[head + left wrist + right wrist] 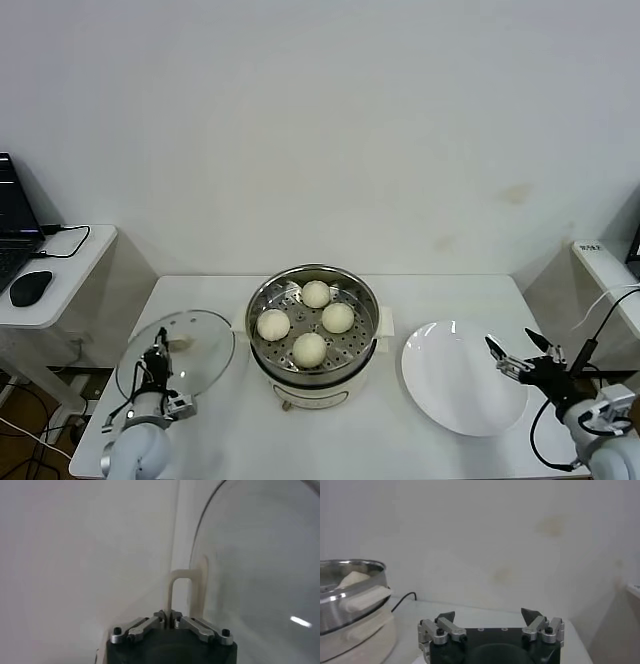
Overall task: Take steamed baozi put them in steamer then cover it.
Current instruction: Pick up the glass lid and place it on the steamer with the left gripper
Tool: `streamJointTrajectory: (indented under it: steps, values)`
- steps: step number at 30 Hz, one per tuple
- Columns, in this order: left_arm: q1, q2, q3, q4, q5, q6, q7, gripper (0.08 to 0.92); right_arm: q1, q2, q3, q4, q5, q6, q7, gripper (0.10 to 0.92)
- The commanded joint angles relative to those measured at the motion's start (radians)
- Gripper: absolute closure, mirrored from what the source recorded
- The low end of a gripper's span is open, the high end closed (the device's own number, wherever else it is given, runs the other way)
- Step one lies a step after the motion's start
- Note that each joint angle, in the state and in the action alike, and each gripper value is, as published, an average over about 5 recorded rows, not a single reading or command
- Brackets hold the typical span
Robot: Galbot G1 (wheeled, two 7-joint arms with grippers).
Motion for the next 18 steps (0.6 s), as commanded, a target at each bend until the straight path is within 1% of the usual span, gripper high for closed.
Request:
streamJointTrajectory:
  steps: [1,6,10,14,18]
  values:
    - [0.027,0.048,-0.05,-0.186,0.007,0.072,0.067,0.864,-0.04,0.063,0.033,0.018,0.018,0.004,-0.005,0.203]
    - [0.016,0.13,-0.083,-0.177,0.005,0.082,0.087,0.864,-0.041,0.092,0.044,0.029,0.015,0.012,-0.009,0.203]
    - [0.007,0.174,-0.101,-0.178,0.003,0.085,0.104,0.864,-0.04,0.109,0.042,0.033,0.008,0.017,-0.014,0.203]
    - [-0.009,0.196,-0.112,-0.204,0.007,0.103,0.136,0.864,-0.037,0.118,0.037,0.029,0.001,0.021,-0.015,0.203]
    - [-0.029,0.185,-0.096,-0.286,0.023,0.173,0.207,0.864,-0.038,0.125,0.035,0.025,-0.001,0.025,-0.016,0.203]
